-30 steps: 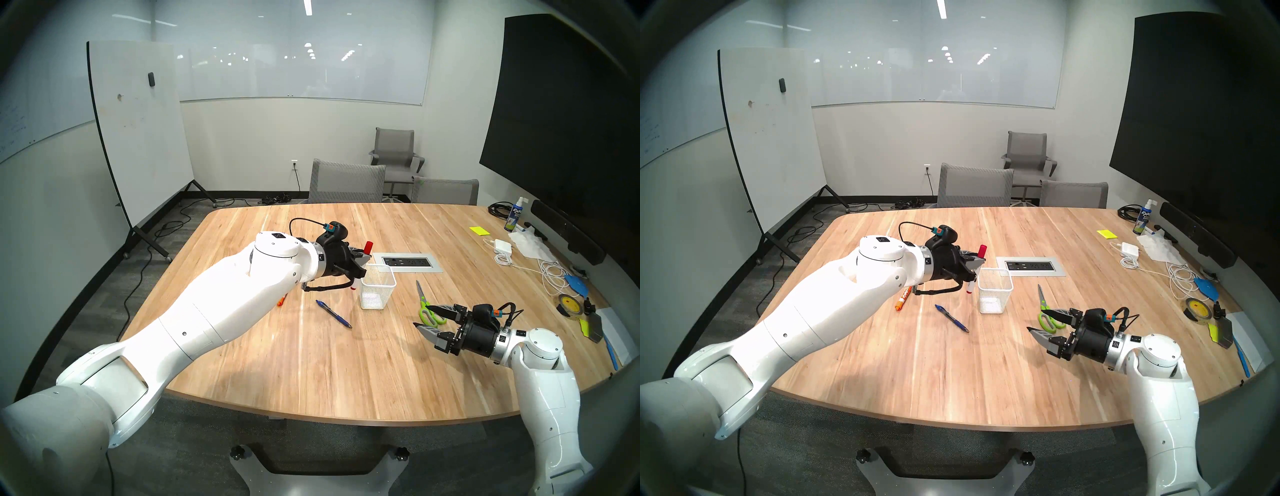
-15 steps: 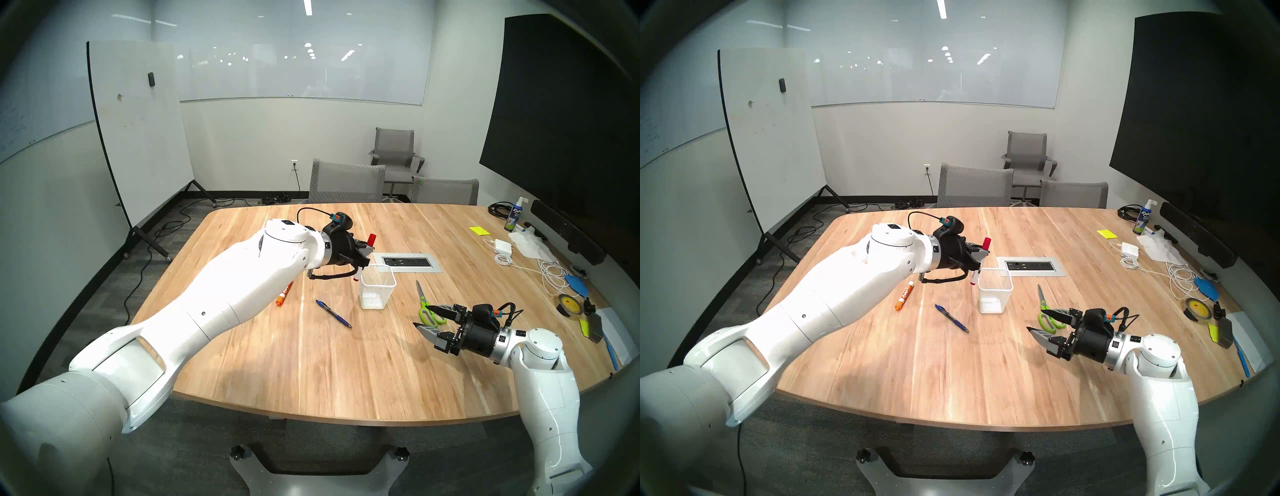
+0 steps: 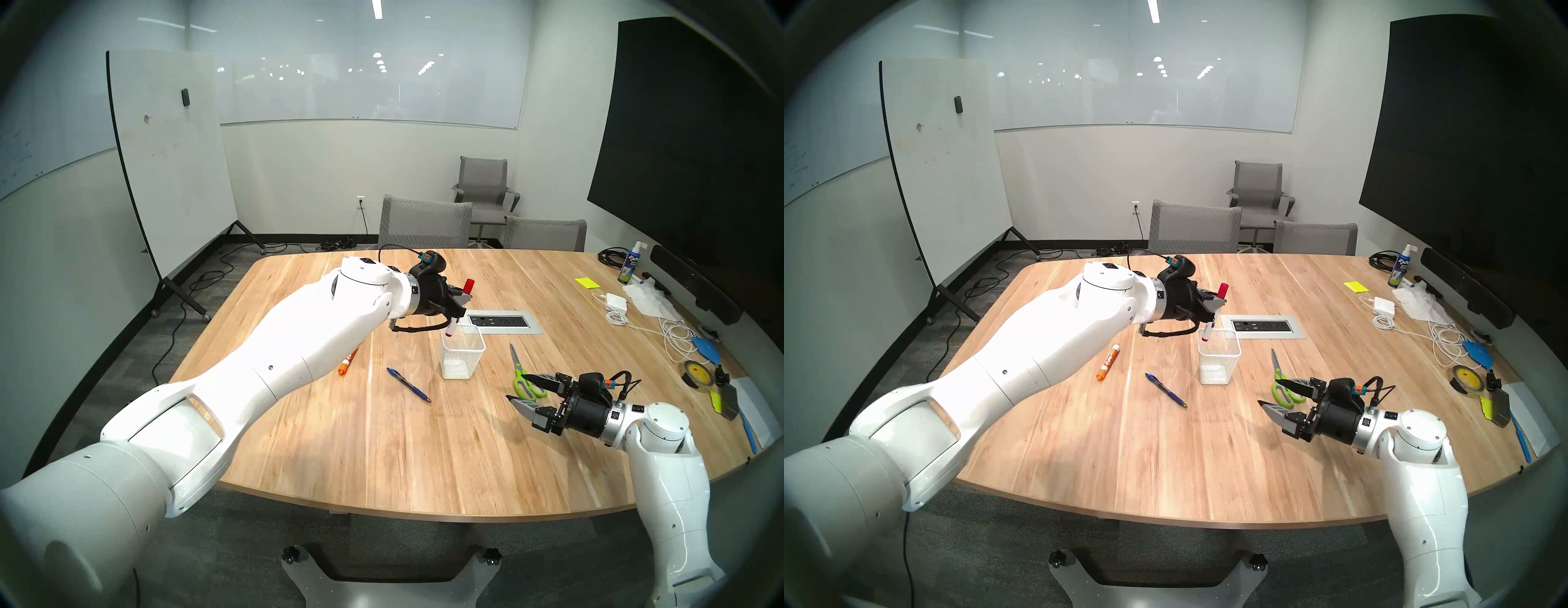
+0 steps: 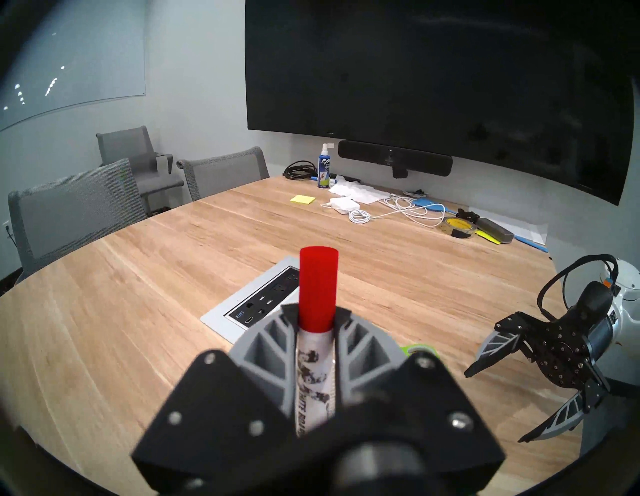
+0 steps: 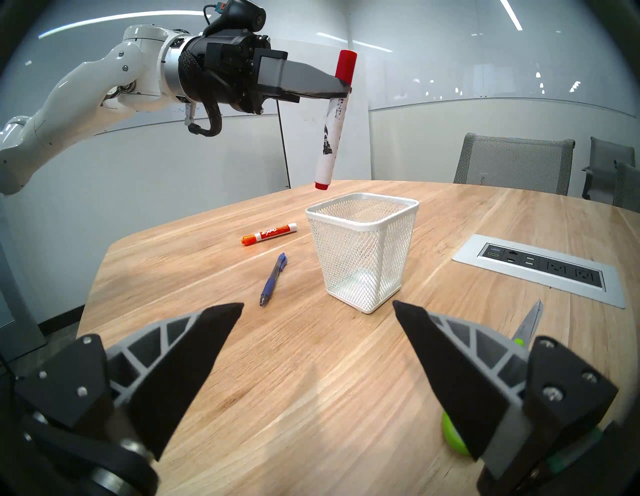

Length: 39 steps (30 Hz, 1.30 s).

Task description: Place the pen, the marker, and the scissors into the pen holder

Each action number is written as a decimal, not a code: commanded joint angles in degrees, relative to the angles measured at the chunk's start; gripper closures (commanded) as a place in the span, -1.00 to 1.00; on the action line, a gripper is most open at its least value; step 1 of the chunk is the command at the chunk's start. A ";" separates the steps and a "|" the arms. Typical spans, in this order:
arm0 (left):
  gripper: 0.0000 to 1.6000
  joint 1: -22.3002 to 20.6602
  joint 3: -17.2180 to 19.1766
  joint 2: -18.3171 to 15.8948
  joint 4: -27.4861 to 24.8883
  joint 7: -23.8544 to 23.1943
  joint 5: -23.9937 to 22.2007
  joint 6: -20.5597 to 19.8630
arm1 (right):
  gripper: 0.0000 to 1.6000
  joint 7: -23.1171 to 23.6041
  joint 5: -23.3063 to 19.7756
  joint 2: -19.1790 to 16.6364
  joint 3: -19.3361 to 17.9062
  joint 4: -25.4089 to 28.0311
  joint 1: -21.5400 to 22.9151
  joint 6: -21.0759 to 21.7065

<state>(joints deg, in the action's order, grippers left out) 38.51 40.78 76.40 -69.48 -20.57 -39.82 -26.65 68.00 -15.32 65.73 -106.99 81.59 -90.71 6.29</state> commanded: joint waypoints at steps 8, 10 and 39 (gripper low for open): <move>1.00 -3.92 0.04 3.93 5.56 -3.47 0.79 3.24 | -1.00 -0.03 -0.19 0.22 -0.23 0.74 0.67 0.08; 1.00 -3.98 0.06 4.06 6.20 -3.76 0.89 3.61 | -1.00 -0.01 -0.17 0.24 -0.24 0.75 0.67 0.09; 1.00 -2.51 -1.12 7.60 14.55 -7.93 1.38 8.21 | -1.00 0.26 0.23 0.56 -0.55 0.77 0.77 0.17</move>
<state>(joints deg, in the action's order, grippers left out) 36.38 39.77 82.49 -54.27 -28.32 -38.44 -19.46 68.36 -14.81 66.21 -107.45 81.59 -90.58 6.29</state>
